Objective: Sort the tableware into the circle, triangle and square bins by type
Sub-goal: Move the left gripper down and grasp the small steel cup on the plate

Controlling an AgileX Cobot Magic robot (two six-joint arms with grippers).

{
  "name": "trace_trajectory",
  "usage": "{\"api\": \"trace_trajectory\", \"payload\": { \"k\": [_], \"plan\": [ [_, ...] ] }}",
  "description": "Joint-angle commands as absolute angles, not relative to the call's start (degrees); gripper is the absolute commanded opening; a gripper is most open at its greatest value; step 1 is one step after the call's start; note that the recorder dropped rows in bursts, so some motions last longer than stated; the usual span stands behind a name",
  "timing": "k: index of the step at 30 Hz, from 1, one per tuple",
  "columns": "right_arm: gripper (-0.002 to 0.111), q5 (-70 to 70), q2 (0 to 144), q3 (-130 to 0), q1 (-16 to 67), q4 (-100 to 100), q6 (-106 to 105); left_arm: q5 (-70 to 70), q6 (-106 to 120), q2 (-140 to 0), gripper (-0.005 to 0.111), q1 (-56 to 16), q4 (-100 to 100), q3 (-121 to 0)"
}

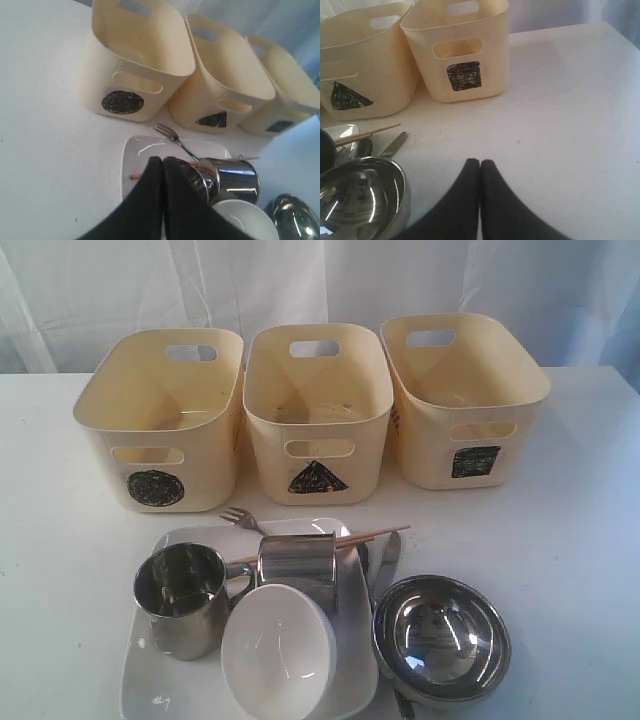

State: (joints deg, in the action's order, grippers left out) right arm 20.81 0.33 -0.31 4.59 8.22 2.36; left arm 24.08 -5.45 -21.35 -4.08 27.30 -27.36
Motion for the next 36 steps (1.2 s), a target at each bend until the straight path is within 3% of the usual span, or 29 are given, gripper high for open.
{"api": "trace_trajectory", "payload": {
  "k": [1, 7, 9, 13, 15, 17, 22, 28, 36],
  "plan": [
    [0.000, 19.84, 0.00, 0.00, 4.59, 7.91, 2.20, 41.48, -3.68, -39.60, 0.000, -4.09, 22.04, -44.65],
    [0.000, 19.84, 0.00, 0.00, 4.59, 7.91, 2.20, 50.54, -1.25, -59.22, 0.000, -4.09, 21.35, -57.25],
    [0.000, 19.84, 0.00, 0.00, 4.59, 7.91, 2.20, 50.54, -1.09, -63.17, 0.005, -4.09, 21.92, -58.30],
    [0.000, 19.84, 0.00, 0.00, 4.59, 7.91, 2.20, 52.58, 5.25, -68.62, 0.030, -4.09, 28.16, -58.41],
    [0.000, 19.84, 0.00, 0.00, 4.59, 7.91, 2.20, 55.54, 11.21, -72.05, 0.049, -4.09, 35.71, -58.41],
    [0.000, 19.84, 0.00, 0.00, 4.59, 7.91, 2.20, 56.94, 12.64, -75.47, 0.056, -4.09, 37.60, -58.41],
    [0.000, 19.84, 0.00, 0.00, 4.59, 7.91, 2.20, 56.01, 12.89, -82.44, 0.056, -5.31, 37.22, -57.67],
    [0.000, 19.84, 0.00, 0.00, 4.59, 7.91, 2.20, 44.66, 5.49, -89.33, 0.056, -14.70, 27.19, -57.67],
    [0.000, 19.84, 0.00, 0.00, 4.59, 7.91, 2.20, 40.43, 2.56, -94.90, 0.056, -19.13, 23.43, -57.77]
  ]
}}
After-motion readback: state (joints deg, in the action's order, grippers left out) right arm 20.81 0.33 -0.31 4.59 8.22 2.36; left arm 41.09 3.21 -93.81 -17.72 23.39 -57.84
